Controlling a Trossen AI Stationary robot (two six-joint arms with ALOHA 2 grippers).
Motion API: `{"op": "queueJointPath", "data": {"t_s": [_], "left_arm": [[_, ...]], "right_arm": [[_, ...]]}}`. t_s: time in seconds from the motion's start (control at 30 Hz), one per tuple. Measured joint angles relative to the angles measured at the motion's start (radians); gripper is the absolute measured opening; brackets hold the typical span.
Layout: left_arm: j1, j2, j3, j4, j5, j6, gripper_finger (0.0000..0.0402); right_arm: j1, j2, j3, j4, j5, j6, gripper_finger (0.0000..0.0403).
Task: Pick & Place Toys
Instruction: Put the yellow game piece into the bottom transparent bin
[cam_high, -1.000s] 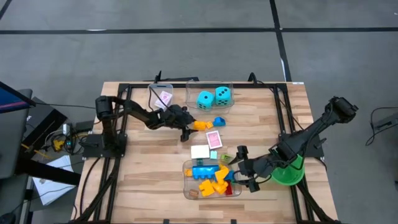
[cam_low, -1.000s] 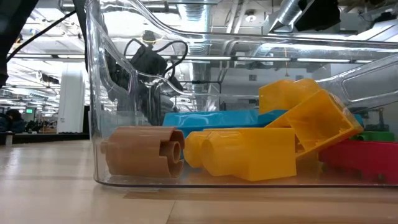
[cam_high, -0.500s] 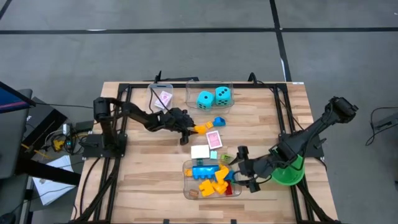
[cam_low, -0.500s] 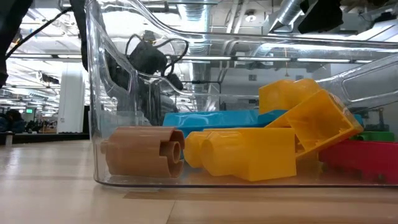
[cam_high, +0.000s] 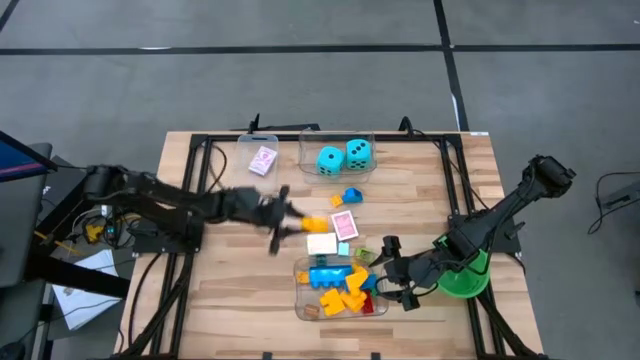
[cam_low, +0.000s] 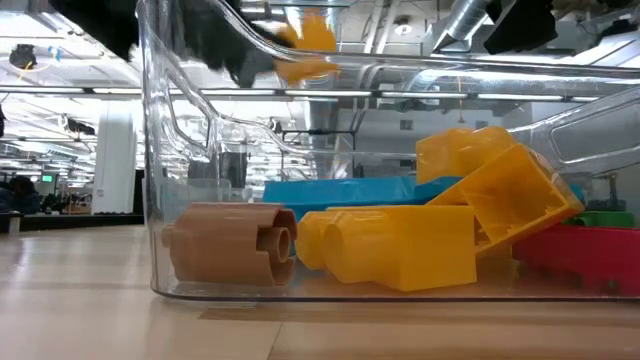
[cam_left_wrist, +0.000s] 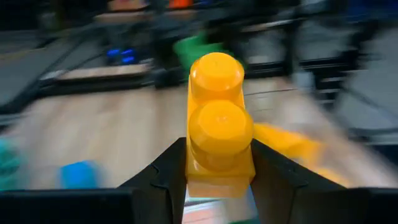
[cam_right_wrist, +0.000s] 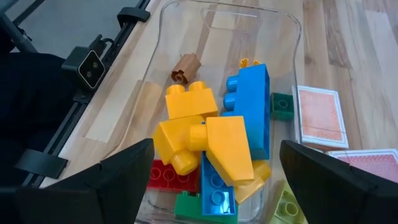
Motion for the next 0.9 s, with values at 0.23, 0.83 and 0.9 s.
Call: {"op": "queueJointPath", "data": {"t_s": [0.23, 0.83, 0.9], "left_arm": [[-0.339, 0.056, -0.024, 0.125, -0.225, -0.021, 0.0128], [-0.429, 0.424, 0.211, 0.117, -0.356, -0.092, 0.0129], [-0.430, 0.424, 0.212, 0.096, -0.353, -0.111, 0.0142]], "right_arm": [[0.000, 0.000, 0.000, -0.004, 0.001, 0.008, 0.0340], [0.000, 0.000, 0.000, -0.022, 0.003, 0.050, 0.0340], [0.000, 0.000, 0.000, -0.024, 0.003, 0.051, 0.0340]]}}
